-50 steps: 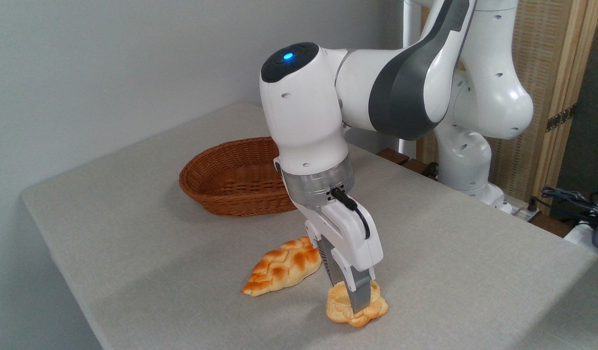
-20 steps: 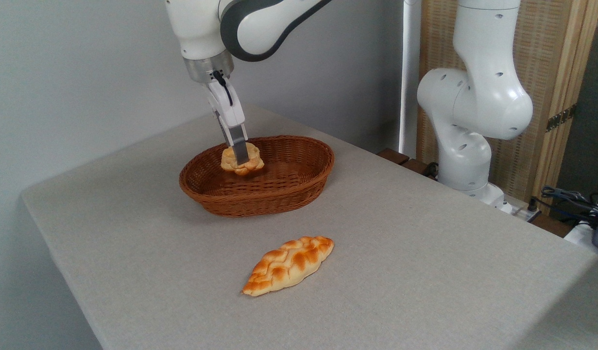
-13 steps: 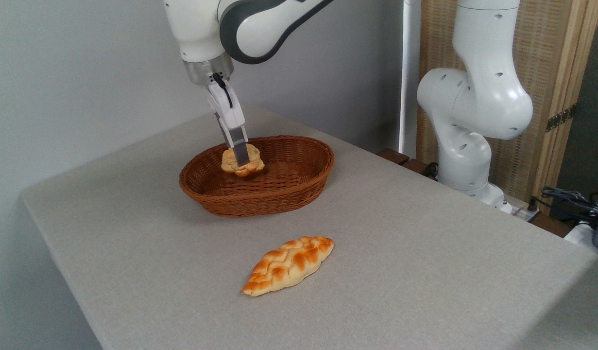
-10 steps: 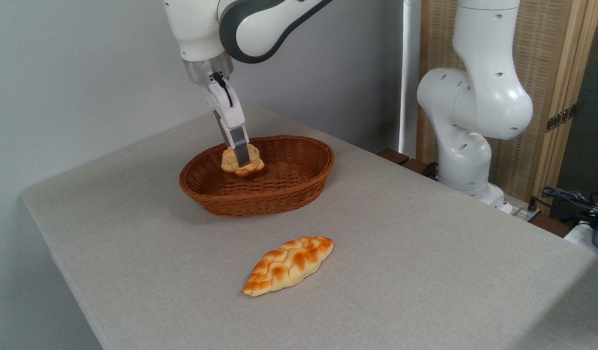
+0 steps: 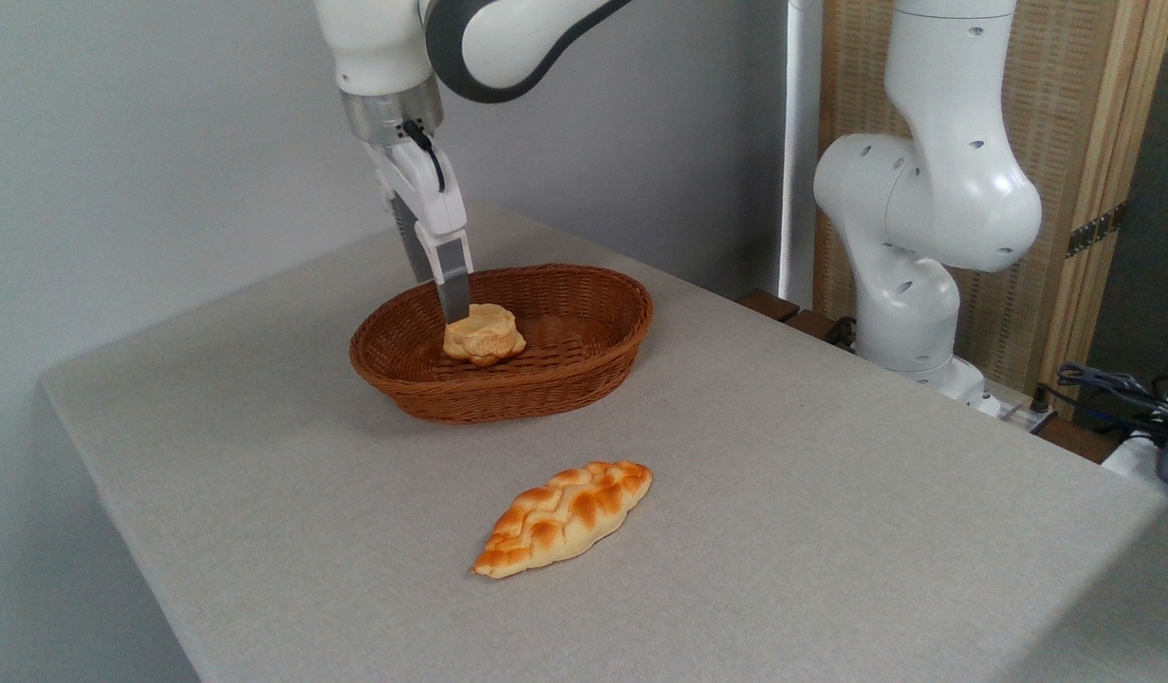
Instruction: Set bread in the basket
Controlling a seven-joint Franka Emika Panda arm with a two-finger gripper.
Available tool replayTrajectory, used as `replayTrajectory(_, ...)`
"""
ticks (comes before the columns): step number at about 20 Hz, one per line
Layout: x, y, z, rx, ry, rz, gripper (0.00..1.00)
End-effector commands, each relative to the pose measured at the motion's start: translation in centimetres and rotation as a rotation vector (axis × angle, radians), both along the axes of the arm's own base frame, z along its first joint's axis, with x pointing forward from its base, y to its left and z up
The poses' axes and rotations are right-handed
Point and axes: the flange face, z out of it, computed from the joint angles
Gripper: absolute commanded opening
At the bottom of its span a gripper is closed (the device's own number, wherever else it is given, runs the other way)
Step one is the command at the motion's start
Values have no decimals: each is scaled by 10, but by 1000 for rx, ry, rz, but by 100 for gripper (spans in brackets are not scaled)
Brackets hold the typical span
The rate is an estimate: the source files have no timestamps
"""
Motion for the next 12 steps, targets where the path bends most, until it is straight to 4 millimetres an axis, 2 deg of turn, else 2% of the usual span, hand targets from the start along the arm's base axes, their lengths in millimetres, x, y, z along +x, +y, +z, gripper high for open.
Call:
replayTrajectory(1,31,62,35,42,-67,99,100)
replayTrajectory(2,40,87,43,60,-70,132,100)
replayTrajectory(7,60,171,66,122,-96,165,100)
replayTrajectory(10,58,207,74,126,-59,90,100)
replayTrajectory(12,57,222,82,123,-47,98,100)
